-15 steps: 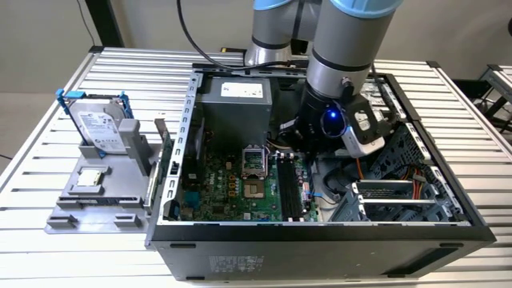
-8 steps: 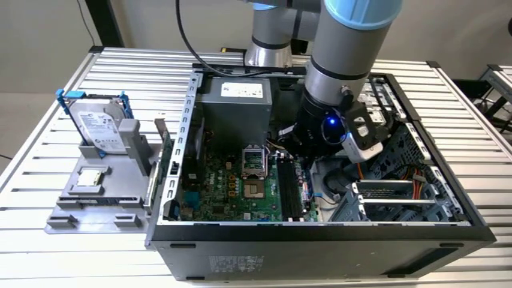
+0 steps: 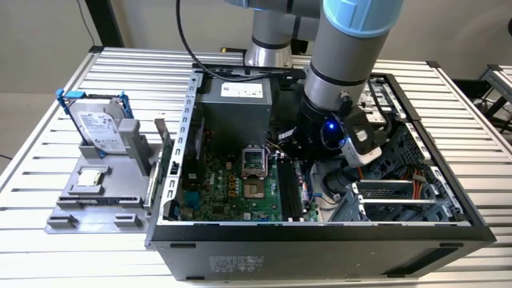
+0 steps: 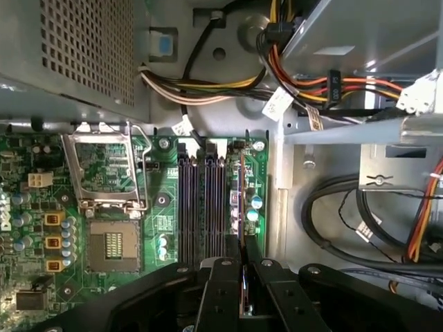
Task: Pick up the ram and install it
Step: 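Insert the ram into the slot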
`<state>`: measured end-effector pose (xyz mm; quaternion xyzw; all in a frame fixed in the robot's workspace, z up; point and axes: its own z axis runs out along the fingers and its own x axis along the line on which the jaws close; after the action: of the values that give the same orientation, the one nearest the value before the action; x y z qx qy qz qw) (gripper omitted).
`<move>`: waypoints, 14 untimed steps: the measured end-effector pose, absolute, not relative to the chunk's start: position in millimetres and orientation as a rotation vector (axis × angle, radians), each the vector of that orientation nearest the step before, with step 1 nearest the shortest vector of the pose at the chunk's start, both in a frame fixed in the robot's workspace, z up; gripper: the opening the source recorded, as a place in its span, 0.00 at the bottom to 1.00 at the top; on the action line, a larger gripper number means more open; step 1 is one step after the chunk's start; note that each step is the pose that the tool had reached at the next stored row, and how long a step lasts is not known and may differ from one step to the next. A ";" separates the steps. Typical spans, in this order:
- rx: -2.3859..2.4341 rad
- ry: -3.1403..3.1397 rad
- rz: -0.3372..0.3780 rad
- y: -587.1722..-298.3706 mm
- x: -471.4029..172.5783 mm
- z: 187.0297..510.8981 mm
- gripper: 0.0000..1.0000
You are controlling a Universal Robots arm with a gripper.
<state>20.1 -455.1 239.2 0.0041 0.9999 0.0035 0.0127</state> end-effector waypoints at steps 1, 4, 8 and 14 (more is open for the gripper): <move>0.013 3.116 0.011 -455.8 20.0 237.6 0.00; 0.013 3.116 0.011 -457.1 20.0 233.6 0.00; 0.012 3.116 0.011 -458.2 19.6 229.8 0.00; 0.010 3.116 0.011 -459.6 16.2 225.8 0.00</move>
<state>16.2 -459.6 225.8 0.0033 0.9999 0.0035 0.0126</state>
